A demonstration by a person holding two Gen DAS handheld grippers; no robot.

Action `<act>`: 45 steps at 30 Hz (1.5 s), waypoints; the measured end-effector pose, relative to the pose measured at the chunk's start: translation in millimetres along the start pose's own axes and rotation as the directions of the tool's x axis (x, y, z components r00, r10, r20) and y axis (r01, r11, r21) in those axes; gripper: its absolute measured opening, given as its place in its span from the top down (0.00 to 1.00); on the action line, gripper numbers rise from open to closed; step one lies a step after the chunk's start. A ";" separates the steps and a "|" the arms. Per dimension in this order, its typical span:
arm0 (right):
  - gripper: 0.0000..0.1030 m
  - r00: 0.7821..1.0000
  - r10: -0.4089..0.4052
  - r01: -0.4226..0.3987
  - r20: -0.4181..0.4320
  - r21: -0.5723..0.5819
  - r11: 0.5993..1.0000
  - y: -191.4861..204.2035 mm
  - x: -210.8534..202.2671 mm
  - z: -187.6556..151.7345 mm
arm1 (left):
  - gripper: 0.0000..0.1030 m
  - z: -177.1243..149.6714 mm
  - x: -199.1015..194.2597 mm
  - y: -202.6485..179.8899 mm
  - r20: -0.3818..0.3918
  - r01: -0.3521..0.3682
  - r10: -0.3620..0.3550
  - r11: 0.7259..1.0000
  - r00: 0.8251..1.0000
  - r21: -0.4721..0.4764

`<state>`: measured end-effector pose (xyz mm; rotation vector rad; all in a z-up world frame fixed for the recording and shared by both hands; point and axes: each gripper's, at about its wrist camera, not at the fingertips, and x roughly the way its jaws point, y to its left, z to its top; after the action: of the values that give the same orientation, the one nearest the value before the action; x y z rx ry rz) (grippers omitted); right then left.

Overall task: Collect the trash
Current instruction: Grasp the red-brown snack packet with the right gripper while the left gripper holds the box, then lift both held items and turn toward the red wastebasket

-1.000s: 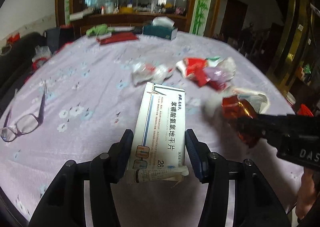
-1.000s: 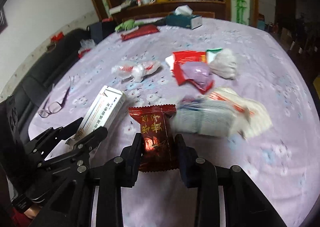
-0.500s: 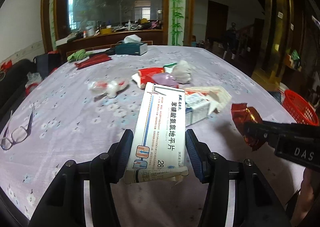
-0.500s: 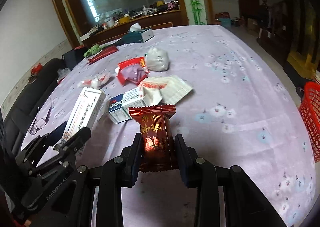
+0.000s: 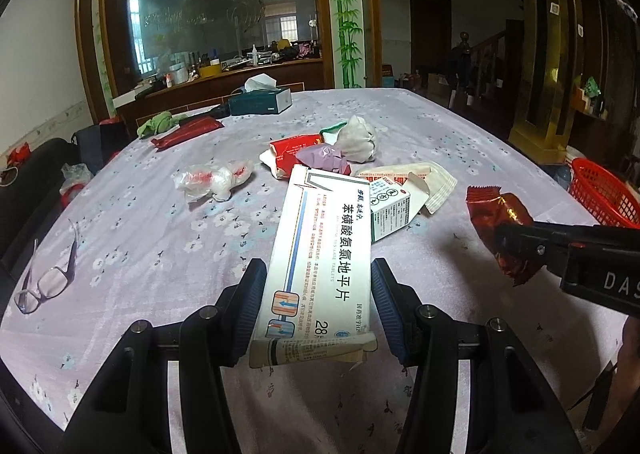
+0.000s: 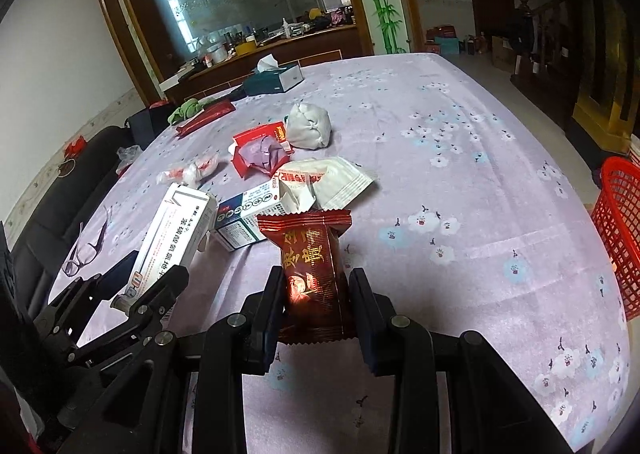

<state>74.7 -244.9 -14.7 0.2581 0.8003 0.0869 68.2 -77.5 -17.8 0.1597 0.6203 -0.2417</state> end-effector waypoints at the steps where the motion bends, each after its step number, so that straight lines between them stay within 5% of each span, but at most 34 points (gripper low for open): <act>1: 0.66 1.000 -0.001 0.001 0.000 0.000 1.000 -0.5 -0.7 -0.3 | 0.49 0.0 -0.2 -1.3 0.001 -0.002 0.002 1.000 1.000 0.004; 45: 0.66 1.000 -0.006 0.006 -0.001 0.025 1.000 -7.1 -8.8 -4.1 | 0.49 0.4 -3.6 -5.6 0.010 -0.026 0.026 0.999 1.000 0.029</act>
<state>65.5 -252.4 -13.2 0.2790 0.8030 0.0717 64.1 -82.3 -15.7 0.1948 0.6045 -0.2266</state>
